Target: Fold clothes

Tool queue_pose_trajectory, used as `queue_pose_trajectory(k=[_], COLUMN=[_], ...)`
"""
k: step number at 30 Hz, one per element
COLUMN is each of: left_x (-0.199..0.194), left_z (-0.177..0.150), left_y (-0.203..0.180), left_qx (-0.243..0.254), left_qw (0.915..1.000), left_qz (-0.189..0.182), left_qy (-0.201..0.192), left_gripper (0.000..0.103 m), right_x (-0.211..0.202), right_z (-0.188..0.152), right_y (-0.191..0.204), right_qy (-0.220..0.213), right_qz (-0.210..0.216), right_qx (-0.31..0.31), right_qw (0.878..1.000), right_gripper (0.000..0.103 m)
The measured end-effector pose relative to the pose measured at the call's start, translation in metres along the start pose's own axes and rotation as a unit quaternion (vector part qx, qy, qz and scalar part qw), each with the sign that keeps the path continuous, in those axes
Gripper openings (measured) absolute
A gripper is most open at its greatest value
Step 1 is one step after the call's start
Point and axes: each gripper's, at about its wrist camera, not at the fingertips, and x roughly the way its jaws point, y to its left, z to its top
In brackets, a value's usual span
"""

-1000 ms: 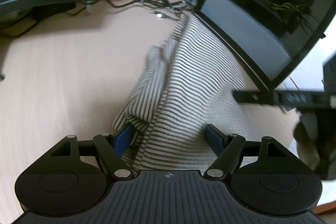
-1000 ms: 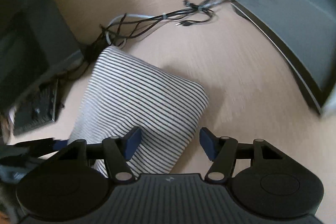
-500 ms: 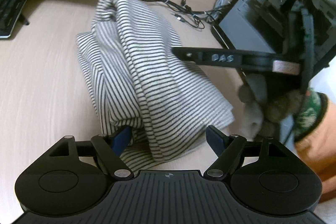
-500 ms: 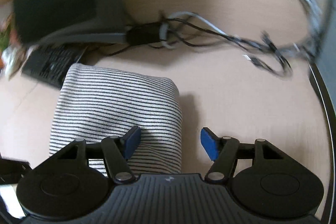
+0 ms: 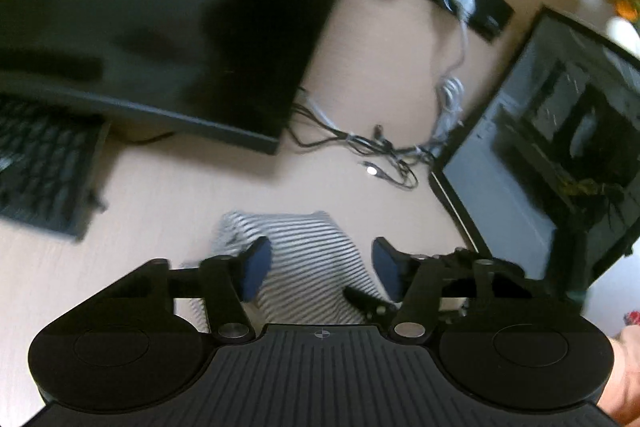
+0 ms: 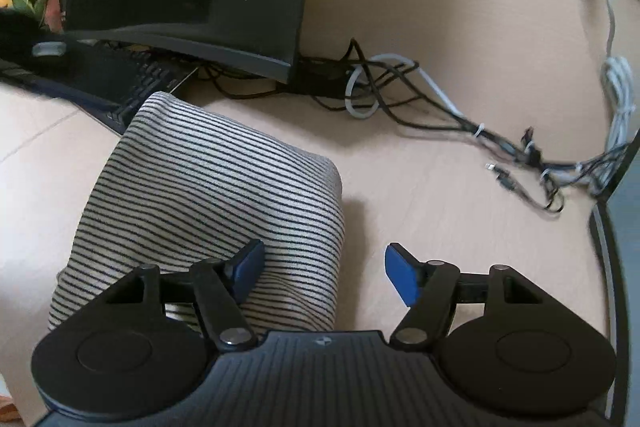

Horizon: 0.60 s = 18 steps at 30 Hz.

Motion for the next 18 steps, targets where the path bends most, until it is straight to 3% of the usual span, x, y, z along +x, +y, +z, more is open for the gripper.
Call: queue_pose_trajectory(k=[5, 8, 11, 13, 18], left_x=[0.040, 0.046, 0.046, 0.045, 0.032], left_z=[-0.007, -0.011, -0.010, -0.012, -0.013], left_y=[0.016, 0.033, 0.043, 0.051, 0.068], left_qx=[0.016, -0.005, -0.016, -0.024, -0.056], left_qw=[0.9975, 0.9973, 0.9972, 0.9971, 0.9969], left_qz=[0.021, 0.010, 0.000, -0.006, -0.009], left_qy=[0.065, 0.073, 0.073, 0.072, 0.054], left_gripper=[0.046, 0.042, 0.031, 0.026, 0.024], right_x=[-0.030, -0.045, -0.039, -0.025, -0.024], right_z=[0.003, 0.004, 0.000, -0.011, -0.012], right_y=[0.003, 0.010, 0.028, 0.046, 0.057], right_qy=[-0.022, -0.030, -0.001, 0.023, 0.019], right_qz=[0.024, 0.083, 0.147, 0.145, 0.131], right_qx=[0.018, 0.057, 0.089, 0.082, 0.059], right_qw=[0.999, 0.994, 0.985, 0.986, 0.989], right_gripper=[0.066, 0.046, 0.047, 0.048, 0.048])
